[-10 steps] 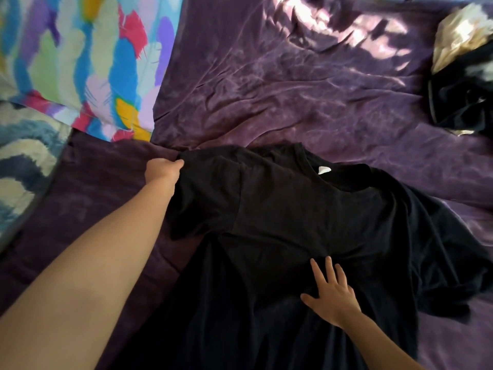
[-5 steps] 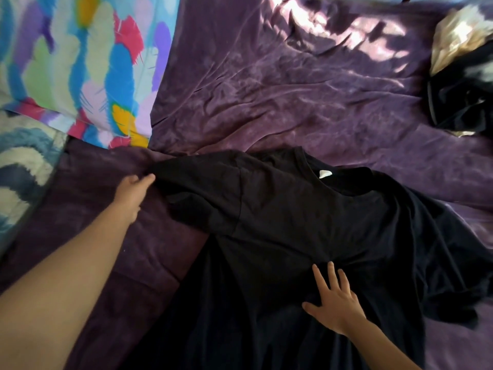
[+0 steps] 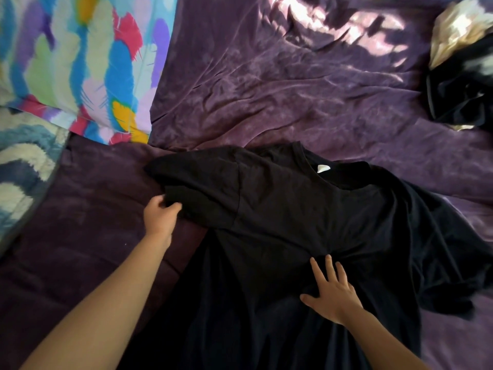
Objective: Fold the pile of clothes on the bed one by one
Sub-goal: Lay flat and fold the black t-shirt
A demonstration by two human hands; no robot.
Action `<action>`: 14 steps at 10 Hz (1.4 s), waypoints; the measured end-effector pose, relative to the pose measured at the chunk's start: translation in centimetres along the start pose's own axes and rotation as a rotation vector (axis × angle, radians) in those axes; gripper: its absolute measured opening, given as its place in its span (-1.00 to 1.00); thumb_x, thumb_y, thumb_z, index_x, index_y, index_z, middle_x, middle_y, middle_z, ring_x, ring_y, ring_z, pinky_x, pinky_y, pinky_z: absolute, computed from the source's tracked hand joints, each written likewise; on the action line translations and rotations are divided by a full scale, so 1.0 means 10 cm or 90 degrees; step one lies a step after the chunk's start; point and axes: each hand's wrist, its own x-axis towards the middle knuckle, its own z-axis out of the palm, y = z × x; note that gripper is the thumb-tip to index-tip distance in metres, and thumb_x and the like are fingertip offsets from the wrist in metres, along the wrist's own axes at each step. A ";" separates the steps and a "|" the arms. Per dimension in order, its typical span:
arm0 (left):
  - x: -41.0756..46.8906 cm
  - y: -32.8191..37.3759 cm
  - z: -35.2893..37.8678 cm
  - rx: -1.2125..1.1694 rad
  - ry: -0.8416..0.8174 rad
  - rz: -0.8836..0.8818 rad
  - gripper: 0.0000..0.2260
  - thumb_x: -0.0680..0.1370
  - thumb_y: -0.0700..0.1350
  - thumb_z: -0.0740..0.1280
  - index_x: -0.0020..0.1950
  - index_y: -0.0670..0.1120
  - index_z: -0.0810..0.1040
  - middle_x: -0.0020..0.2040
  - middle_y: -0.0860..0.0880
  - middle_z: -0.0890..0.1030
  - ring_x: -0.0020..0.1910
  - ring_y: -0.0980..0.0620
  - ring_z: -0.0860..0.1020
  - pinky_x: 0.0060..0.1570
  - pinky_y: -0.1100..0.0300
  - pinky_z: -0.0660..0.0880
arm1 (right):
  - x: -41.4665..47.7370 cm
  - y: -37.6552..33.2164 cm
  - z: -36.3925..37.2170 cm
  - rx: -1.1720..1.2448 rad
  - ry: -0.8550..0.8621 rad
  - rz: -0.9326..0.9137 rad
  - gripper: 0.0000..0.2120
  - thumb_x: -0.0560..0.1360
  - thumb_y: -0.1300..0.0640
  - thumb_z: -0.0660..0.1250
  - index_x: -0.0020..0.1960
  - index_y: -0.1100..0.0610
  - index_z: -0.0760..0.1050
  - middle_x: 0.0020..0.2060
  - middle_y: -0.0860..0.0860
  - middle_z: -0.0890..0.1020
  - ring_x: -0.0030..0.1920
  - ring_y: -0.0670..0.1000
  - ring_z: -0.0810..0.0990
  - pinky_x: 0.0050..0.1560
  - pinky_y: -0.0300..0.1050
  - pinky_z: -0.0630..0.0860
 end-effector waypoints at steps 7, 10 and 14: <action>-0.45 0.03 -0.14 -0.187 0.119 0.002 -0.95 0.49 -0.24 0.34 -0.15 -0.14 0.49 -0.19 0.01 0.51 -0.23 0.13 0.47 -0.19 0.23 0.42 | -0.01 0.03 -0.05 0.046 -0.025 -0.021 -0.16 0.49 -0.31 0.13 0.51 -0.08 -0.34 0.49 0.05 -0.34 0.50 0.15 -0.31 0.45 0.08 0.05; -1.84 -0.22 0.99 0.702 -0.512 0.645 -0.40 0.55 0.06 0.23 0.53 0.03 0.05 0.56 -0.06 -0.13 0.53 -0.10 -0.16 0.46 -0.13 -0.10 | -0.36 0.35 -0.06 0.657 0.267 0.099 -0.68 0.51 0.30 0.24 0.26 0.18 0.50 0.21 0.08 0.56 0.32 0.09 0.45 0.23 -0.20 0.34; -2.07 -0.71 0.71 0.786 -0.486 0.550 -0.44 0.62 0.08 0.07 0.54 0.07 -0.13 0.56 0.03 -0.11 0.53 0.03 -0.15 0.47 0.10 -0.08 | -0.50 1.78 -0.10 1.397 0.460 0.519 -0.59 0.53 0.28 0.29 0.36 0.27 0.33 0.19 0.17 0.51 0.12 0.11 0.57 -0.21 -0.24 0.47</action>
